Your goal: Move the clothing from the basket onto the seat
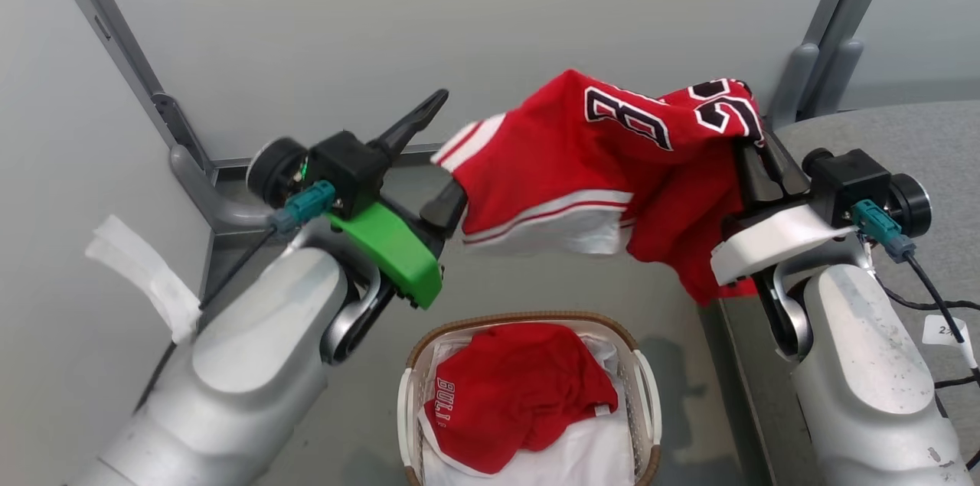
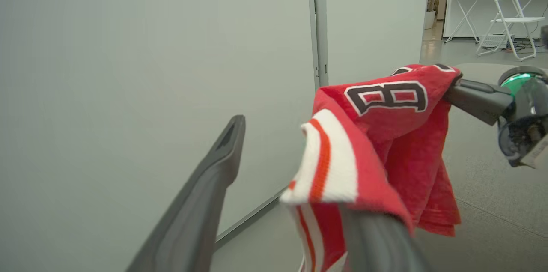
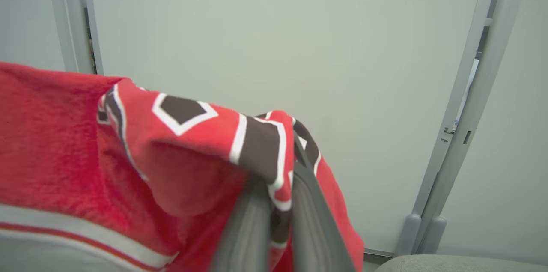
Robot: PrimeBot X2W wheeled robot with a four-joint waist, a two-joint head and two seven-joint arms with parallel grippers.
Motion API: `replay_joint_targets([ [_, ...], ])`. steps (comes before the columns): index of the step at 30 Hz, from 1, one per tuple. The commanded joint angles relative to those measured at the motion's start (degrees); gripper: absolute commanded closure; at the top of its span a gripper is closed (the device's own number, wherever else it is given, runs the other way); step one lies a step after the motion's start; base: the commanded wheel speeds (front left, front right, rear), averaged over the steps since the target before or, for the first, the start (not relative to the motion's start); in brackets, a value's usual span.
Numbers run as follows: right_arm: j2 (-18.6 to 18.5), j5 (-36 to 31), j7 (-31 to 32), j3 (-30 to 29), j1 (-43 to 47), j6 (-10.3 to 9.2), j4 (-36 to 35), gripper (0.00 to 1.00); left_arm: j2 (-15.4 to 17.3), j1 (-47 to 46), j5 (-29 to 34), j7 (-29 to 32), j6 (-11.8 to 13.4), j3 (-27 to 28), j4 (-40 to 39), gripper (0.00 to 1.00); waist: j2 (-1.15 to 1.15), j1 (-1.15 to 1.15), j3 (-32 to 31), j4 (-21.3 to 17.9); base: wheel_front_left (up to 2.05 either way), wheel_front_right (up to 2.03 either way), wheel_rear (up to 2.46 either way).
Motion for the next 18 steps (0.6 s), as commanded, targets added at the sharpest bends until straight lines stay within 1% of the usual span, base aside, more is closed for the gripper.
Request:
replay_joint_targets([
  [1,-0.2,-0.6,-0.1,-0.8,0.6,-0.06,-0.7,1.00,-0.6,2.5,0.7,-0.1,0.0,1.3,0.5,0.00,0.00,0.00,0.0,0.0,0.00,0.00,0.00],
  [7,-0.2,-1.4,-0.1,-4.0,0.4,-0.06,-2.2,1.00,-3.1,10.7,2.9,-0.1,0.0,5.1,1.8,0.00,0.00,0.00,0.2,0.0,0.00,0.00,0.00],
  [13,-0.2,-2.4,-0.1,-7.5,0.7,-0.06,-3.5,1.00,-5.4,16.4,4.3,-0.1,0.0,8.3,2.0,0.00,0.00,0.00,0.5,-0.1,0.00,0.00,0.00],
  [18,-0.2,-3.6,-0.1,-10.1,0.7,-0.06,-4.2,1.00,-6.5,20.3,5.8,-0.1,0.0,10.6,1.8,0.00,0.00,0.00,0.8,-0.6,0.00,0.00,0.00],
])
